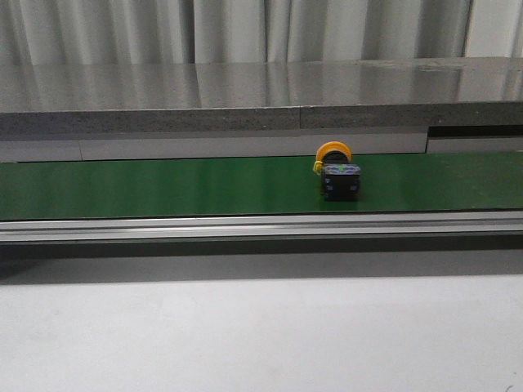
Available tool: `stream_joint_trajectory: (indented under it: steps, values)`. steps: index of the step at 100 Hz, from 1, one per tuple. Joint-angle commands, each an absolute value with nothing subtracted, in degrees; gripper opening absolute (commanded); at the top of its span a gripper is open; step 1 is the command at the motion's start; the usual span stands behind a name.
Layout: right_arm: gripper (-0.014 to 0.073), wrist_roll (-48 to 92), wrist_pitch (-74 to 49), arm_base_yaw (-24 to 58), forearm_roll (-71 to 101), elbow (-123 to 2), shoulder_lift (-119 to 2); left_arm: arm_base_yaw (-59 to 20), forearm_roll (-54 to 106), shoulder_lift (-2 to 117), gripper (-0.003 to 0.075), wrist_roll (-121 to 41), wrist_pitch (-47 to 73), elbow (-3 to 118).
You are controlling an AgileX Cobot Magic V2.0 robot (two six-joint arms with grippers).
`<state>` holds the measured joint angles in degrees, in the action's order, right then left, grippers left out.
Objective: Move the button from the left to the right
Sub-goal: 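Lower the right gripper onto the button at the belt's end and grasp it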
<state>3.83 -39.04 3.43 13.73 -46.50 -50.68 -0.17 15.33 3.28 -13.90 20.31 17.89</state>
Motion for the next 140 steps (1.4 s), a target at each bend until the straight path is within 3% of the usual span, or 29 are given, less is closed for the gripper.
stream_joint_trajectory:
  steps: [1,58,121,129,140]
  values:
    - [0.0523,4.5,-36.4,3.5,15.2,-51.0,-54.0,-0.5,16.2,4.0,-0.002,-13.9,15.7,19.3]
    - [0.0521,7.4,-39.6,8.2,15.7,-66.1,-82.5,-0.5,16.2,4.0,-0.002,-13.9,15.7,19.3]
    - [0.0517,10.0,-37.5,8.2,11.2,-68.7,-96.0,-0.5,16.2,4.0,-0.002,-13.9,15.7,19.3]
    - [0.046,10.0,-37.5,8.2,11.2,-68.7,-96.8,-0.5,16.2,4.0,-0.002,-13.9,15.7,19.3]
    - [0.0281,9.5,-37.6,8.2,11.3,-68.7,-96.8,-0.5,16.2,4.0,-0.002,-13.9,15.7,19.3]
